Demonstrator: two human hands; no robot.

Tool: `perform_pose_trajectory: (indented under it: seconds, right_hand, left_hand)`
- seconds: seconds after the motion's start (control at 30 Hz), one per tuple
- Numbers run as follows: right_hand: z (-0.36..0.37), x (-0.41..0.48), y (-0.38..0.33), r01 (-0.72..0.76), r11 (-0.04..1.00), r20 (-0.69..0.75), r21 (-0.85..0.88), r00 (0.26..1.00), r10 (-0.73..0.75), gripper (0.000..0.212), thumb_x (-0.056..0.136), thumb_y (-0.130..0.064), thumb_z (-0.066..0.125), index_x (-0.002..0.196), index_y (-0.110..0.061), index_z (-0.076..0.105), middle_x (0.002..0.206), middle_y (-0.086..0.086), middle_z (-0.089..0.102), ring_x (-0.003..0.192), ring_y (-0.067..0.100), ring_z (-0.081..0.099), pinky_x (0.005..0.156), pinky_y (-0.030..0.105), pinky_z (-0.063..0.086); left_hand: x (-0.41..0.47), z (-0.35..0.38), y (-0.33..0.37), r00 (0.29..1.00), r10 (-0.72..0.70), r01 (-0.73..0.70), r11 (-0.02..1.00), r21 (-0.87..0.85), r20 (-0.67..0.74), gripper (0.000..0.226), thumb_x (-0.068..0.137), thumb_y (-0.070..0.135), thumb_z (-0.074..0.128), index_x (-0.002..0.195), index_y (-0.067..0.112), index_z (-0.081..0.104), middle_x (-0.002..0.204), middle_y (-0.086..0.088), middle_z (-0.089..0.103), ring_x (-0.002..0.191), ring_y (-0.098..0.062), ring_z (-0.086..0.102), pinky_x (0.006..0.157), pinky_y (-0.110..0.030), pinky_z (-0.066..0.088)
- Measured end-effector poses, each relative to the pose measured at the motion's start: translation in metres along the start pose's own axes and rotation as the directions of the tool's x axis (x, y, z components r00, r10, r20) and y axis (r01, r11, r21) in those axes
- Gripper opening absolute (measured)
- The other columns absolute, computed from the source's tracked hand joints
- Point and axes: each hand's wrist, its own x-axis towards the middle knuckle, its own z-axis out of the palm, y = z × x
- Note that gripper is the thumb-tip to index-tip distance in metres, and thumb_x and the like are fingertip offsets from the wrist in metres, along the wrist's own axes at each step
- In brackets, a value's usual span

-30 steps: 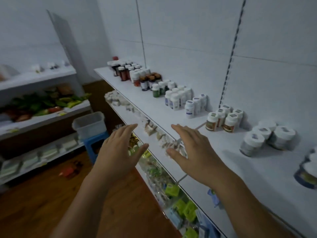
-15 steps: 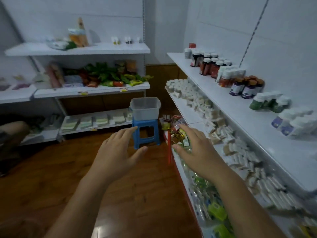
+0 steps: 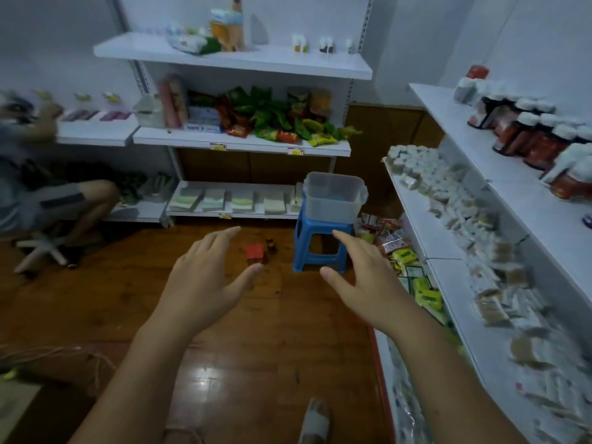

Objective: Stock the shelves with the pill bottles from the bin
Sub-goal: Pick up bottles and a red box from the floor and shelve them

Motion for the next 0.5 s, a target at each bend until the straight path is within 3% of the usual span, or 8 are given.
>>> perform_pose_trajectory:
  seconds: [0.27,0.5]
  right_hand:
    - [-0.001,0.15,0.044,0.055,0.996,0.062,0.075,0.996,-0.06,0.072,0.1,-0.059,0.055,0.16,-0.042,0.021,0.161,-0.014,0.033,0.15,0.011,0.028,0.123,0.055,0.031]
    - [0.0,0.272,0.058,0.089,0.992,0.111,0.094,0.989,-0.1,0.072,0.1,-0.056,0.059,0.16,-0.04,0.022,0.161,-0.011,0.035,0.149,0.013,0.032,0.12,0.054,0.036]
  left_hand:
    - [0.132,0.036,0.01,0.999,-0.036,0.036,0.999,0.037,0.015,0.083,0.093,0.071,0.055,0.162,0.035,0.026,0.161,0.01,0.039,0.148,-0.013,0.038,0.116,-0.039,0.039]
    - [0.234,0.061,-0.012,0.998,-0.06,0.059,0.998,0.035,0.035,0.082,0.094,0.072,0.052,0.162,0.033,0.027,0.161,0.01,0.041,0.148,-0.012,0.038,0.118,-0.042,0.041]
